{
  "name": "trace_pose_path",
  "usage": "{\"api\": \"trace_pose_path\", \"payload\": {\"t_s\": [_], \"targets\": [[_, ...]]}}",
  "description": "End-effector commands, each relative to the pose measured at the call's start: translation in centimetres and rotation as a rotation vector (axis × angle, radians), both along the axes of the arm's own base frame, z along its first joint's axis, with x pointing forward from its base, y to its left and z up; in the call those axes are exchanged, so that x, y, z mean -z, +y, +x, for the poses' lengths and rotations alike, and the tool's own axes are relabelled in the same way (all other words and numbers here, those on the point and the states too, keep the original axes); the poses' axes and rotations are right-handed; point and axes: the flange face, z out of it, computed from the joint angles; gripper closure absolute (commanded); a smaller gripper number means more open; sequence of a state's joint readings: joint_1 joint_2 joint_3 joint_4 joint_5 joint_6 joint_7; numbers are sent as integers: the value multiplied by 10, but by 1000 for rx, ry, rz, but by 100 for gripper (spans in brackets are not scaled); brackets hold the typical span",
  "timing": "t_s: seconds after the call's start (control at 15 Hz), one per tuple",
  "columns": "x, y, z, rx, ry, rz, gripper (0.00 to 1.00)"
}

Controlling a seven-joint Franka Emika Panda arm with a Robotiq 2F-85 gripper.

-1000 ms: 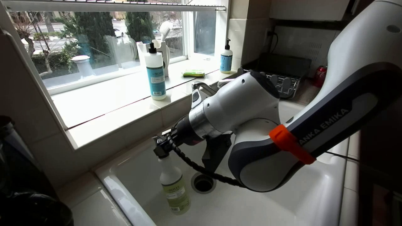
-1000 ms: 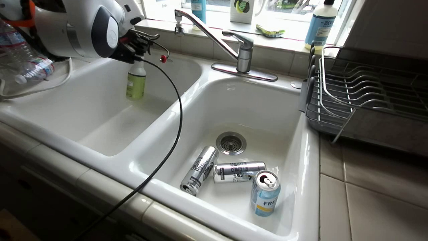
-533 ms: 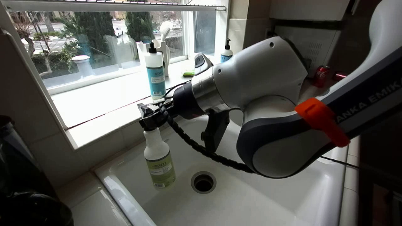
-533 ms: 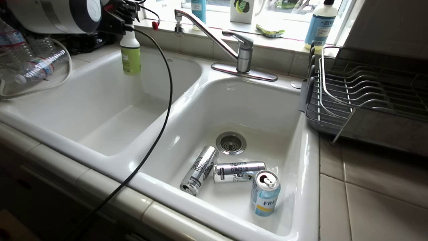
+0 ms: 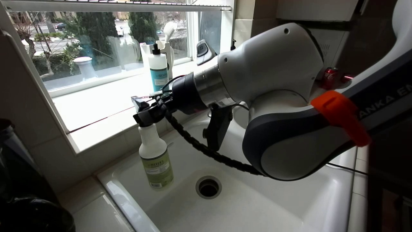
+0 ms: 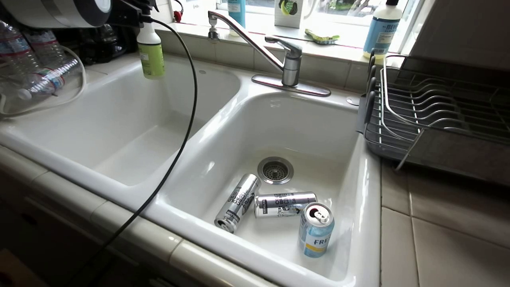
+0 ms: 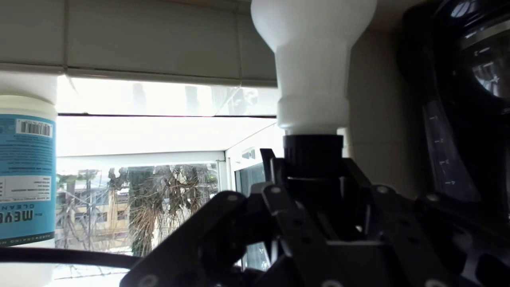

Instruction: Take the bottle out of the sink

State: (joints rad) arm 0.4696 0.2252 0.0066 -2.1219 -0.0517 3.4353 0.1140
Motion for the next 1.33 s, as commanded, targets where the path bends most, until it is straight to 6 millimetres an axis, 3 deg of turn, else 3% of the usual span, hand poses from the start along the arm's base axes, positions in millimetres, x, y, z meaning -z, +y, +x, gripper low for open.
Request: {"api": "trace_pose_path", "payload": {"t_s": [0.0,0.33,0.8,1.0,1.27], "targets": [[-9,1,3,-6,-38,7,89],[-68,-1,18,-24,-202,22,89],[-122,5,56,-16,-363,17,89],[-128,9,73,-17,-393,-5,89],[-114,14,95,-18,-394,-44,89]]}}
